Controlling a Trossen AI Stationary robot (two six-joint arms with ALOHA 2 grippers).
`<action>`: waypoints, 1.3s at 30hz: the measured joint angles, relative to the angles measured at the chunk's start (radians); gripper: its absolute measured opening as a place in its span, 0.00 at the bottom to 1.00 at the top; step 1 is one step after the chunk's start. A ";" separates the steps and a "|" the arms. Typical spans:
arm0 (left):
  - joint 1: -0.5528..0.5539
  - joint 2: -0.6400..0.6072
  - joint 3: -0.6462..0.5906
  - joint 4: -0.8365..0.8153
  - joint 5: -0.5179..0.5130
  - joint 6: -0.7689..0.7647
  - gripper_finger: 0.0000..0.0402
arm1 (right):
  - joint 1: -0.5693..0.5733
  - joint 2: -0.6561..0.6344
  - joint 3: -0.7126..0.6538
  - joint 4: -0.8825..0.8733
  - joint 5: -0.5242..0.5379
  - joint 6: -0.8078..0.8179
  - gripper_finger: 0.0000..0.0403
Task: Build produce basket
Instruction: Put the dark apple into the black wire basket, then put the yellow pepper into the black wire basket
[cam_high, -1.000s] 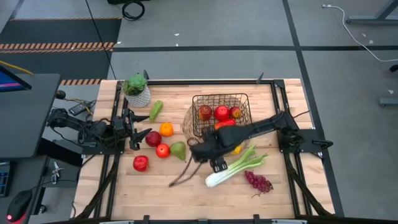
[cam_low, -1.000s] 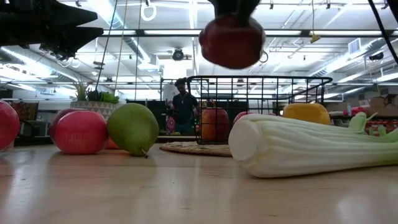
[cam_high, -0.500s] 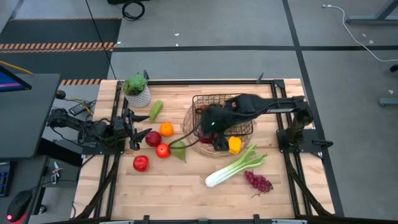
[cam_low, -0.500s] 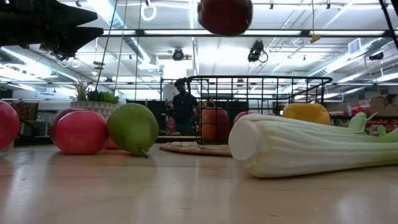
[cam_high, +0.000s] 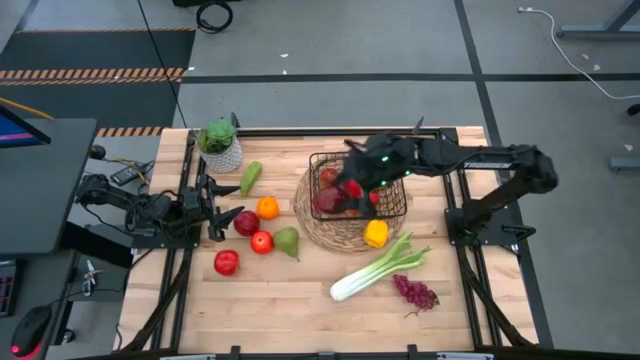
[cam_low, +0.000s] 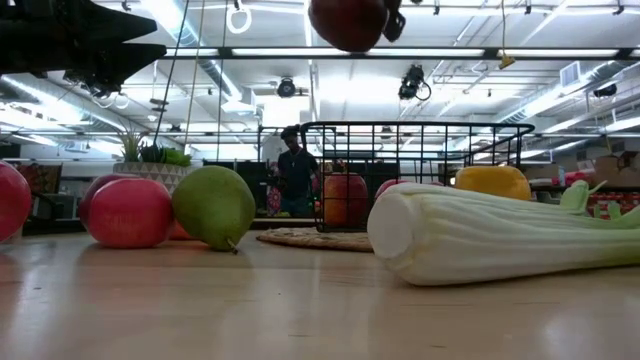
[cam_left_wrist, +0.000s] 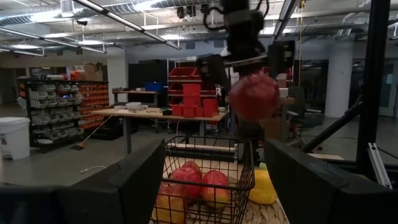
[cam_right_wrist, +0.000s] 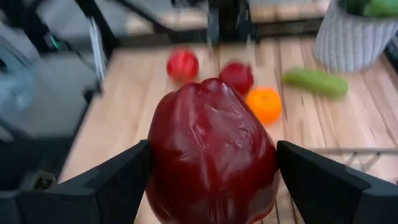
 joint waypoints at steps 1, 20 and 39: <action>0.000 0.000 0.000 0.000 0.000 0.000 0.70 | -0.018 -0.027 -0.057 0.080 -0.028 0.009 0.87; 0.000 0.000 0.000 0.000 0.000 0.000 0.70 | -0.162 -0.160 -0.745 1.464 0.309 0.419 0.87; 0.000 0.000 0.000 0.000 0.000 0.000 0.70 | -0.124 -0.080 -0.413 0.207 0.283 0.228 0.87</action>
